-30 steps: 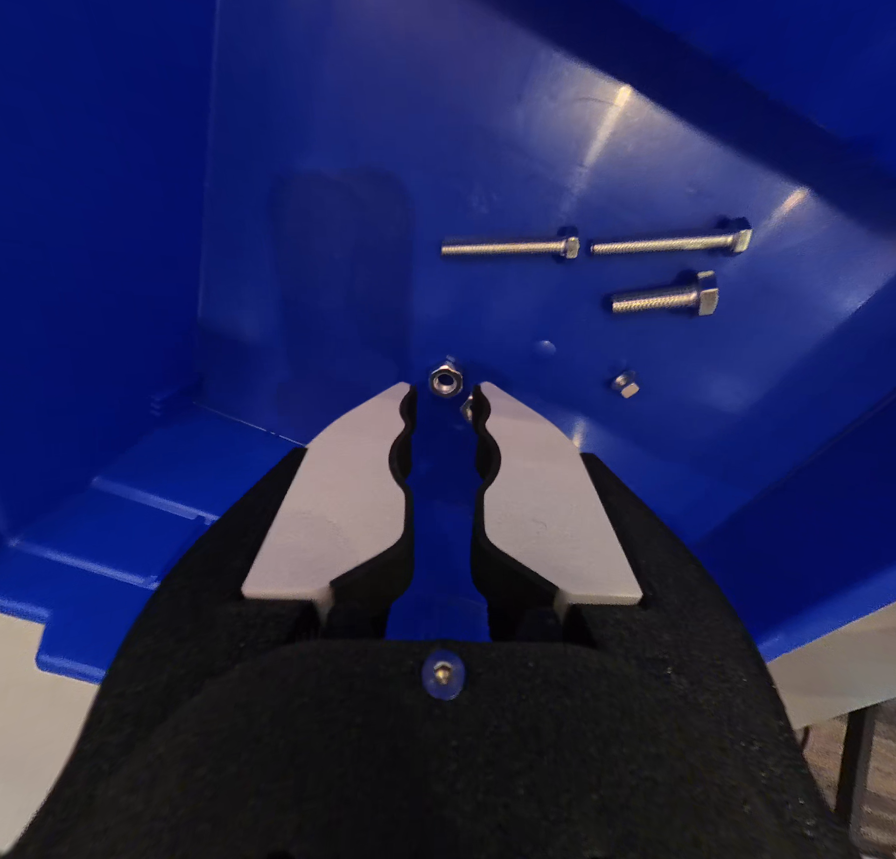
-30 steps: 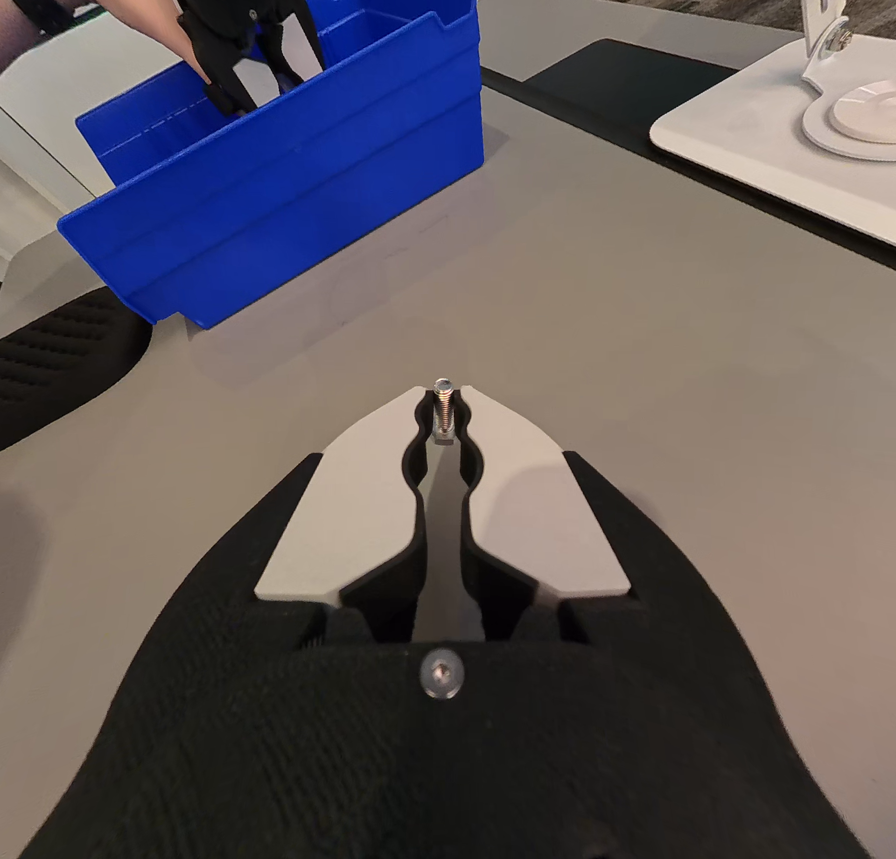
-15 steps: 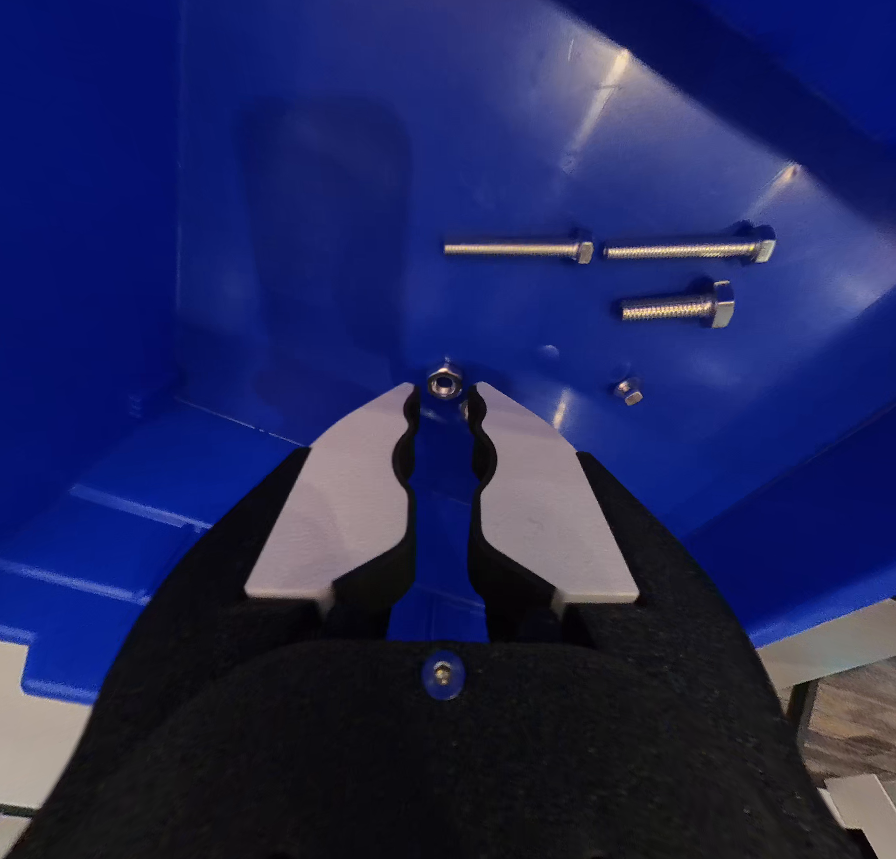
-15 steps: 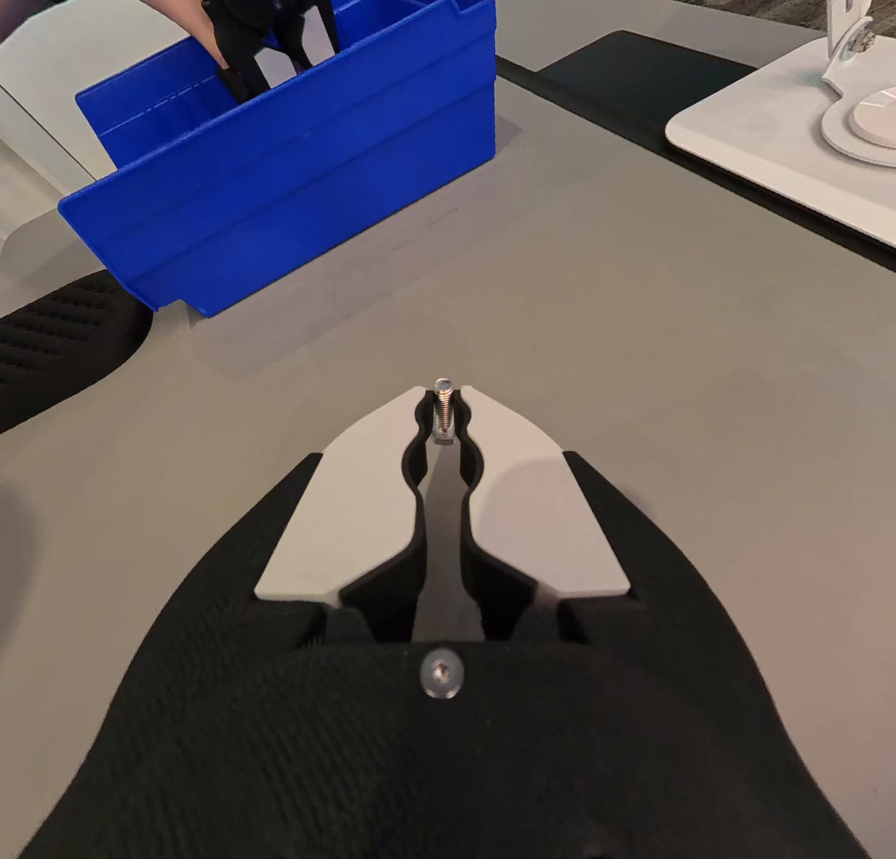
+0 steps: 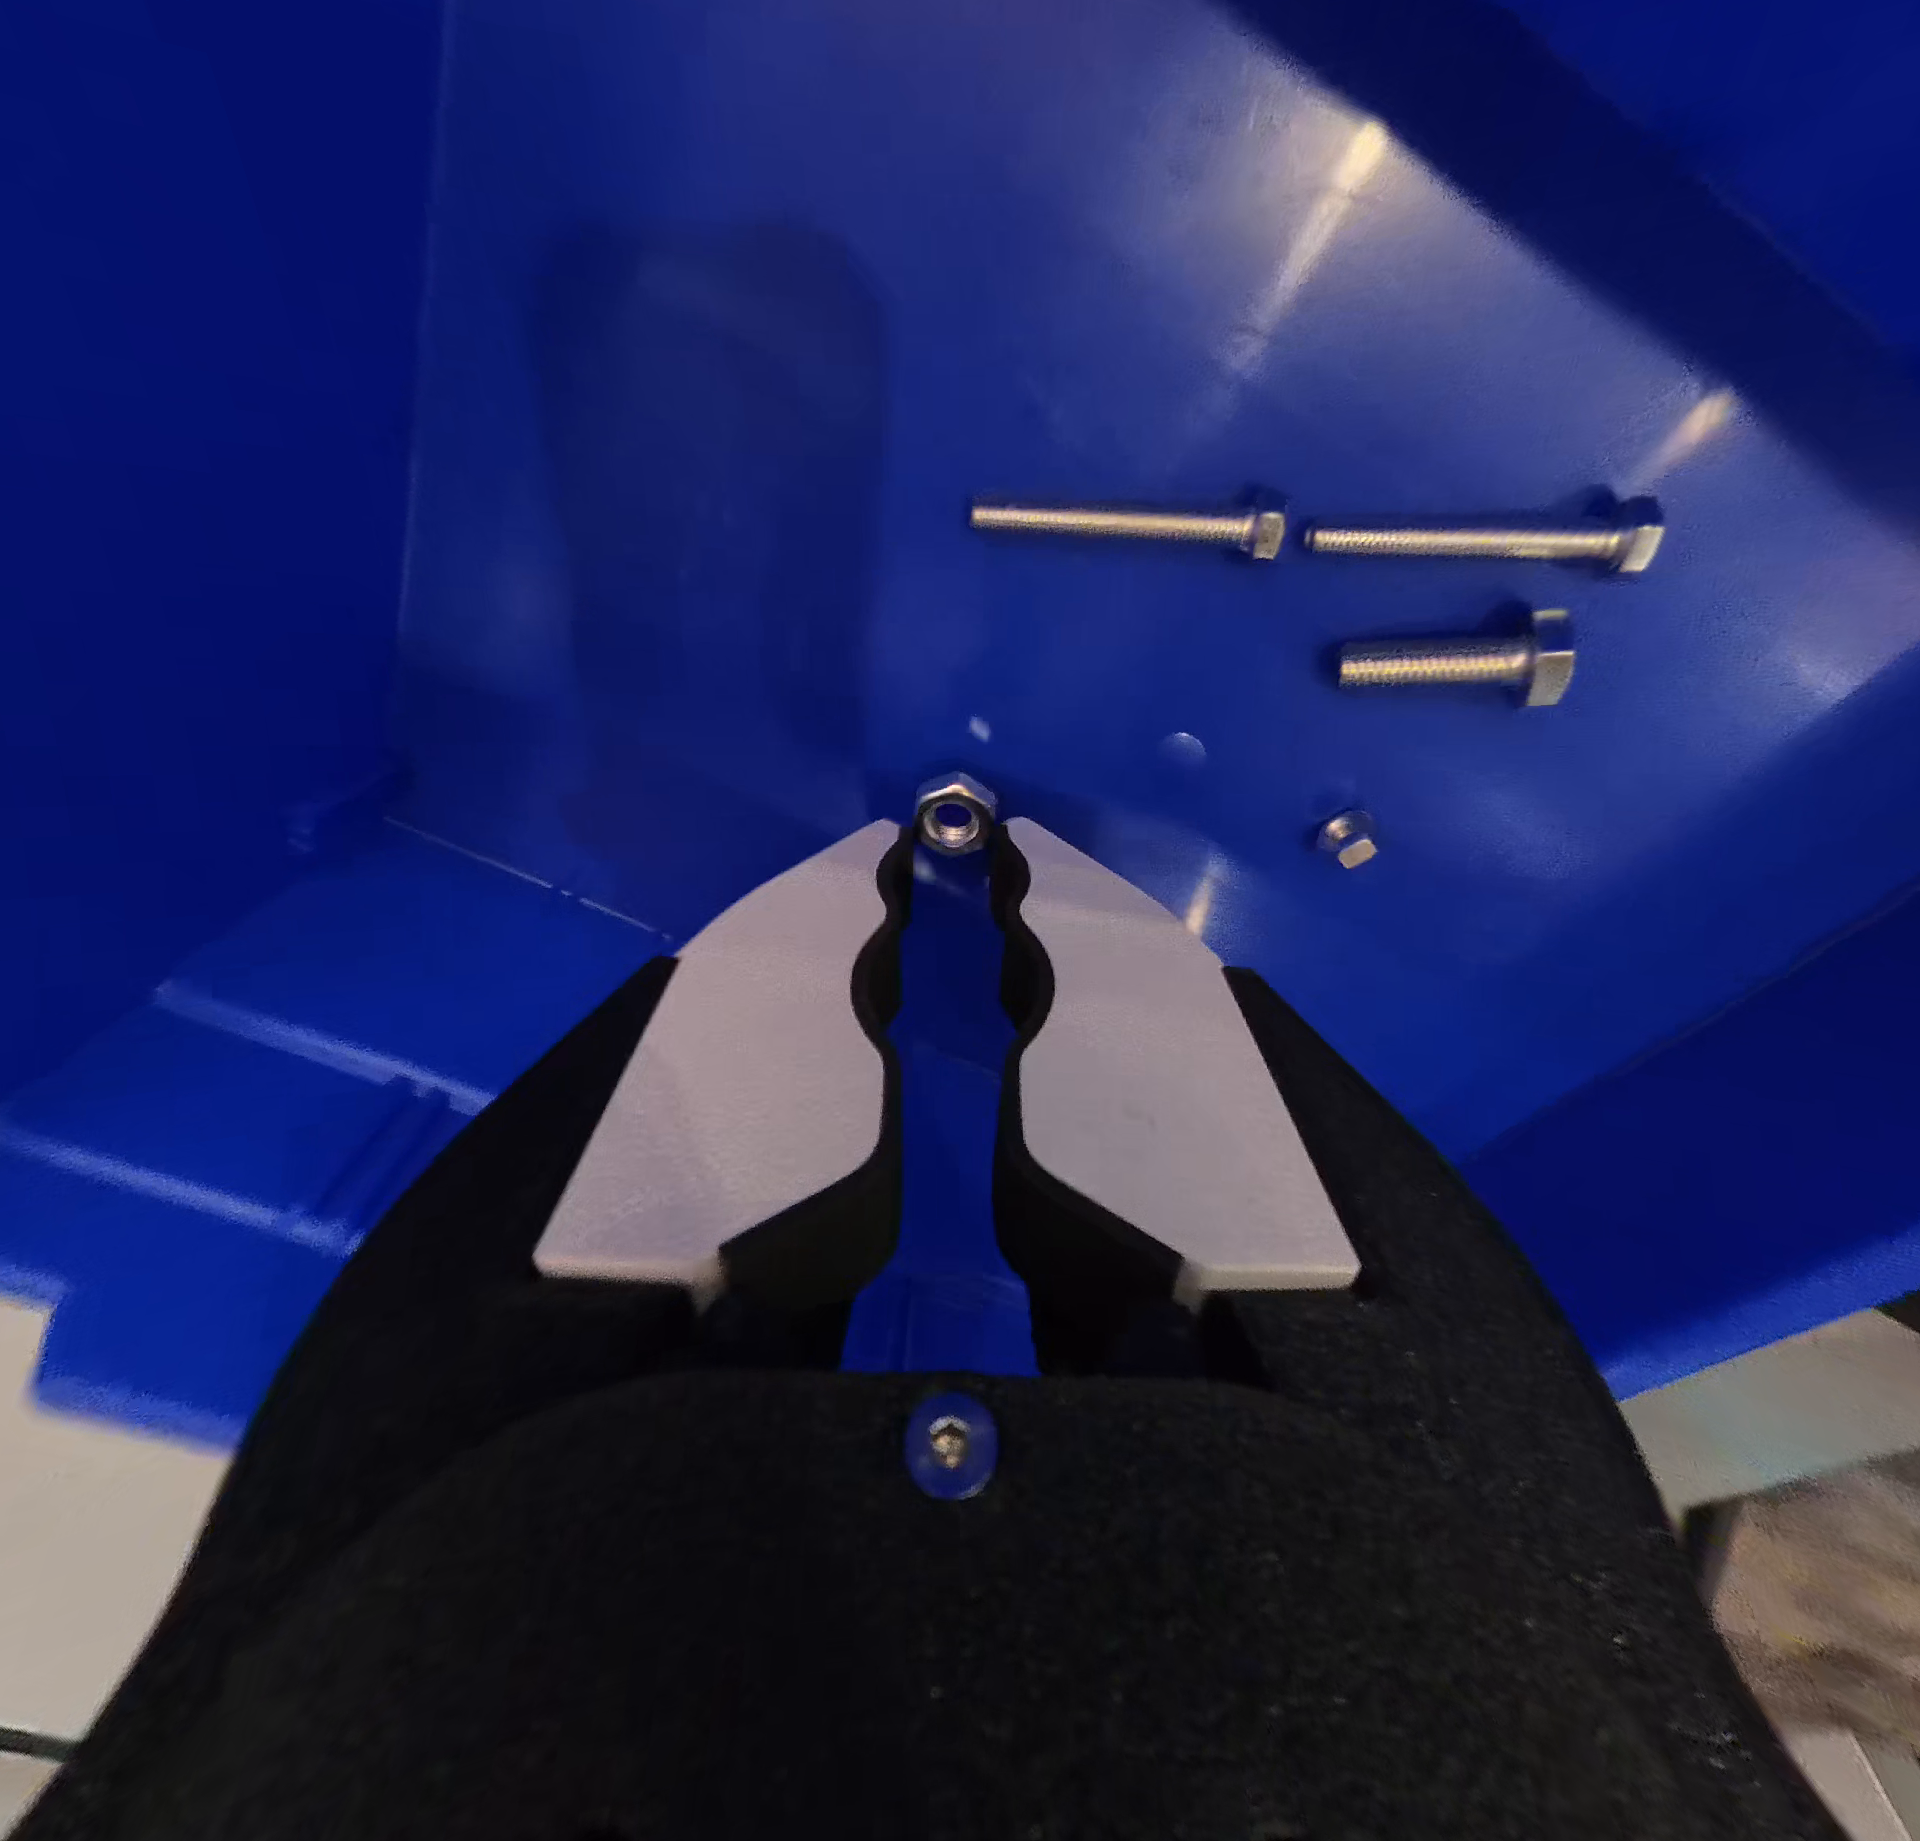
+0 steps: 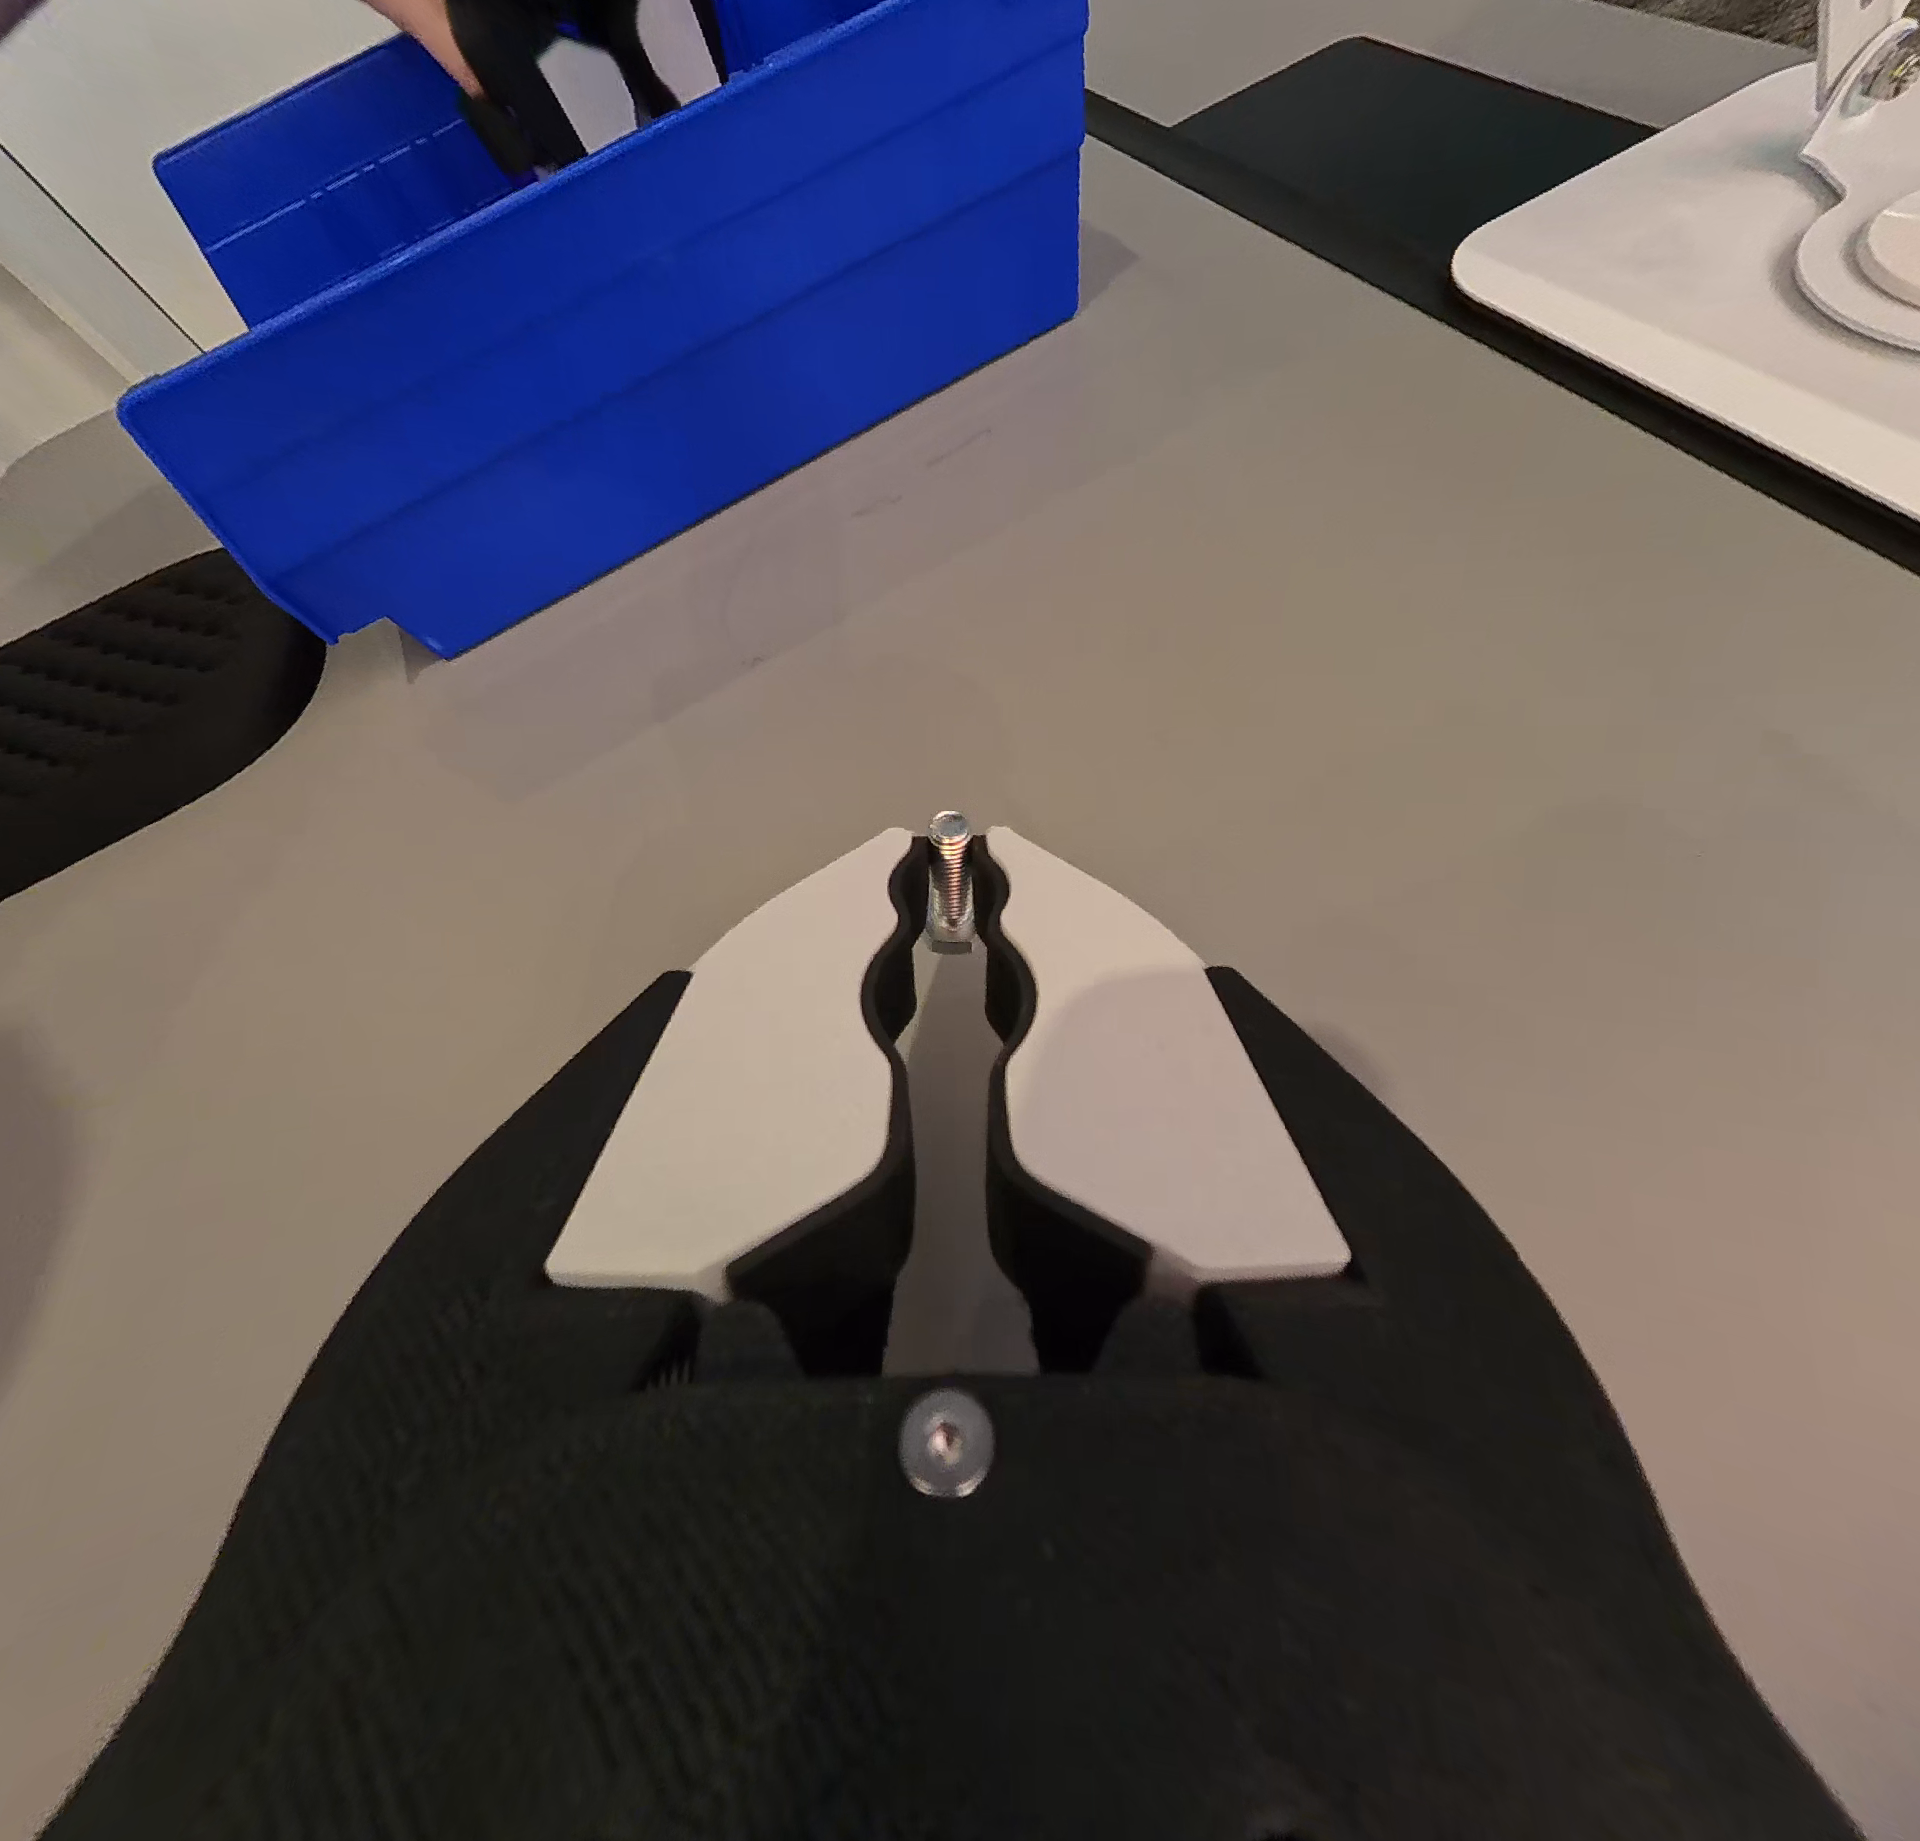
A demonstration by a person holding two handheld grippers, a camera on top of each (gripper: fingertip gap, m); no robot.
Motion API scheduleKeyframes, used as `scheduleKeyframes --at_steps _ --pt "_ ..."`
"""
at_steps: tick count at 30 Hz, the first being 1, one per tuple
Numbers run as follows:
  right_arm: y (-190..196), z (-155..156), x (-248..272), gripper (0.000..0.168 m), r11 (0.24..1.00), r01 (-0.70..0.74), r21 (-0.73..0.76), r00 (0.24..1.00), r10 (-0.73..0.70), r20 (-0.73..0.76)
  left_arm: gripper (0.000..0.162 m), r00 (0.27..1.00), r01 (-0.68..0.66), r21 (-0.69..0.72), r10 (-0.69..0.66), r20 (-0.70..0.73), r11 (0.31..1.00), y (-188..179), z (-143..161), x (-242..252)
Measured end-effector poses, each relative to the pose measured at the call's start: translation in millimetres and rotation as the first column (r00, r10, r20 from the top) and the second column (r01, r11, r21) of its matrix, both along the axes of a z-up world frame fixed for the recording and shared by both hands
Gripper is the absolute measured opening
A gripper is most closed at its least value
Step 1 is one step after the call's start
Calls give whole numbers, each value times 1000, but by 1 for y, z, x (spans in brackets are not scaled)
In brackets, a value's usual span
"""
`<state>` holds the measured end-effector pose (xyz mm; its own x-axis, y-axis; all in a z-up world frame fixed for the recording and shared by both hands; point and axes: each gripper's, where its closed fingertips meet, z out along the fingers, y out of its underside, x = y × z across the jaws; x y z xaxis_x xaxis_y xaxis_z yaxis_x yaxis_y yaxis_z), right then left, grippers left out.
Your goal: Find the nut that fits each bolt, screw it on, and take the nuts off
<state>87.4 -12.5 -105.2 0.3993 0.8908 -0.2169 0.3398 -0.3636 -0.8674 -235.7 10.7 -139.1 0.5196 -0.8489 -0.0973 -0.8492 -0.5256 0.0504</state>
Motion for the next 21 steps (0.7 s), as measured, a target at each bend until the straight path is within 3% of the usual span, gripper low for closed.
scheduleKeyframes --at_steps 4,8,10,13,16,21 --pt "1 3 1 8 1000 7 4 1000 -7 -10 14 994 -7 212 -16 108 977 13 45 16" --pt "4 9 2 8 1000 27 -14 998 -28 -53 14 922 -118 456 -73 379 882 9 115 58" --pt "6 10 3 8 999 36 -30 996 -38 -82 14 864 -170 507 -120 489 845 -4 145 85" --pt "6 4 4 8 997 40 -65 994 -46 -96 14 776 -155 477 -193 601 865 -39 173 139" --pt "5 -1 6 8 996 41 -77 995 -48 -86 14 781 -81 474 -239 576 877 -65 177 185" --pt "5 -17 9 8 999 35 -27 999 -34 21 14 818 84 402 -294 494 912 -100 137 249"
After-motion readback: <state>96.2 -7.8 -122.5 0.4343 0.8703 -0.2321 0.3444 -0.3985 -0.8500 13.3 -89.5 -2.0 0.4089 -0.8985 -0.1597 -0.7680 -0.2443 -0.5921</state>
